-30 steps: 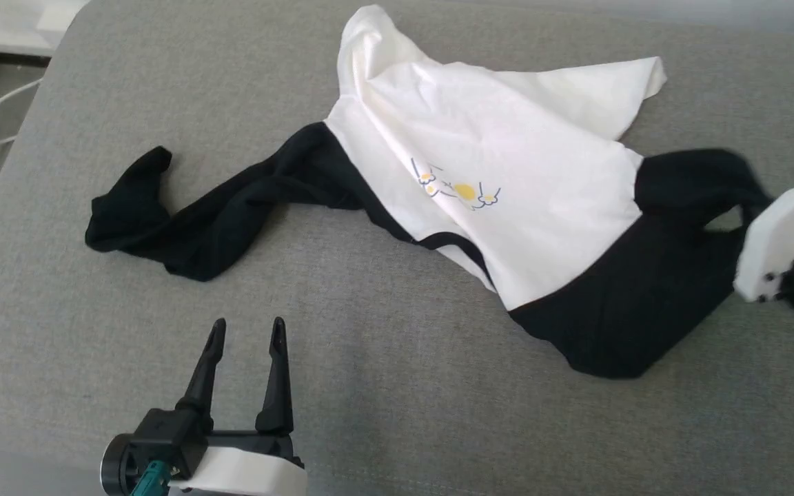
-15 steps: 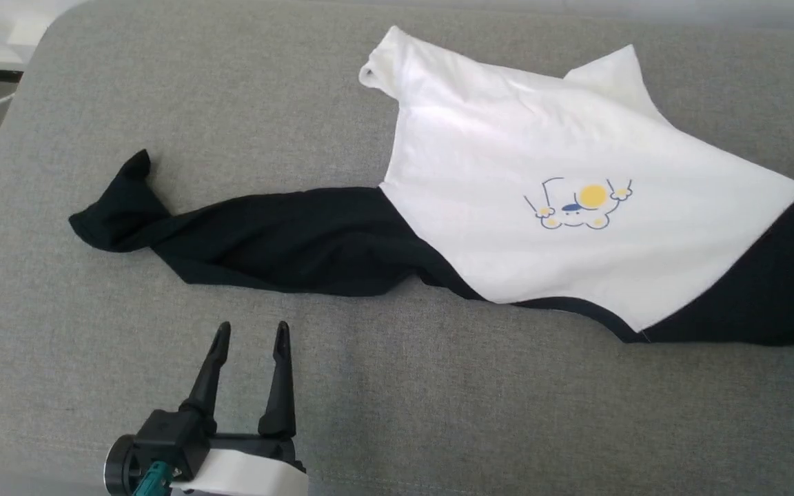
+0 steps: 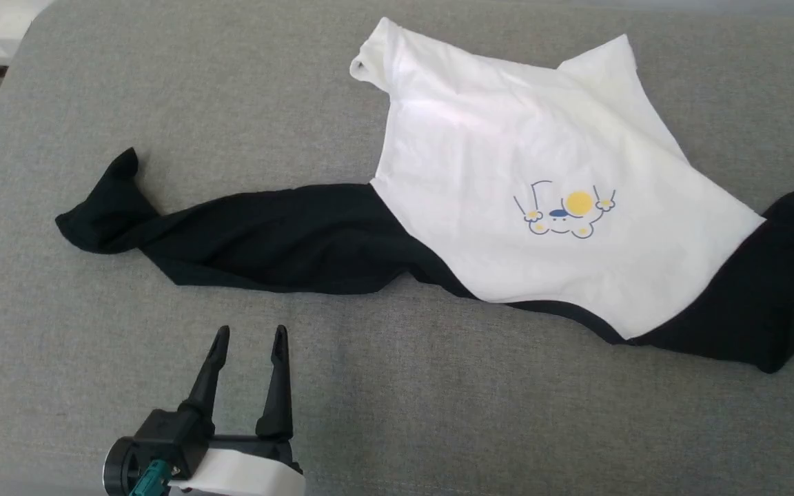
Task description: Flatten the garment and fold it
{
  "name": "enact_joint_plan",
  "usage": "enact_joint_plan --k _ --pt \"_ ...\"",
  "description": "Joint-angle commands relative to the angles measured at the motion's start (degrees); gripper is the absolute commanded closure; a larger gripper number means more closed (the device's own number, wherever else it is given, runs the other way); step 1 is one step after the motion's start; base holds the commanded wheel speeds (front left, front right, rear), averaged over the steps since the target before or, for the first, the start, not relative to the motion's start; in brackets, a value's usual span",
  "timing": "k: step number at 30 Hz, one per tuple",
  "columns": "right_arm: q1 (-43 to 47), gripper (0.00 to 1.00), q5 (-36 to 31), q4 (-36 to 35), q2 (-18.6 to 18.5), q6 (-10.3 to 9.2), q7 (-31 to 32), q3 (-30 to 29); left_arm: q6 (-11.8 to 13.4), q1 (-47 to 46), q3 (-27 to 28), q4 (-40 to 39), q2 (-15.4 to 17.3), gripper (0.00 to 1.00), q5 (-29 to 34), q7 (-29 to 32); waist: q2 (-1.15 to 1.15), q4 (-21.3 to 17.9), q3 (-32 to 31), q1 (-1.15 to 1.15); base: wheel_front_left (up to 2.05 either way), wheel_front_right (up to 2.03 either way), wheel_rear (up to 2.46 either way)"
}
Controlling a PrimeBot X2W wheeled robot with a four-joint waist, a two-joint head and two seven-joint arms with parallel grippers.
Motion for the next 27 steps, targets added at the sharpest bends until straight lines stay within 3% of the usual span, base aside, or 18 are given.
enact_joint_plan --k 1,7,15,21,27 --pt "-0.8 0.0 0.6 -2.9 0.1 -0.05 -1.0 1.1 -0.4 -0.6 0.0 0.2 -0.2 0.0 0.1 -0.3 0.0 -0.9 -1.0 0.0 0.0 0.0 0.0" --pt "3.2 0.0 3.5 -13.1 1.2 -0.05 -2.8 5.1 -0.2 -0.5 -0.5 0.4 -0.2 0.0 0.1 -0.3 0.0 -1.8 -2.3 0.0 0.0 0.0 0.0" --pt "20.5 0.0 6.9 -24.1 7.1 -0.05 -9.6 9.6 -0.1 0.4 -0.4 -0.2 -0.2 0.0 0.7 -0.3 0.0 -2.0 -3.7 0.0 0.0 0.0 0.0" --pt "29.9 0.0 13.2 -20.1 7.5 -0.05 -14.2 15.5 0.0 1.8 0.0 -0.4 -0.2 0.0 0.6 -0.3 0.0 -2.1 -4.6 0.0 0.0 0.0 0.0" --pt "24.7 0.0 10.4 -19.0 7.6 -0.05 -8.8 18.2 -0.1 1.6 -1.3 -0.1 -0.2 0.0 0.2 -0.3 0.0 -0.4 -4.8 0.0 0.0 0.0 0.0"
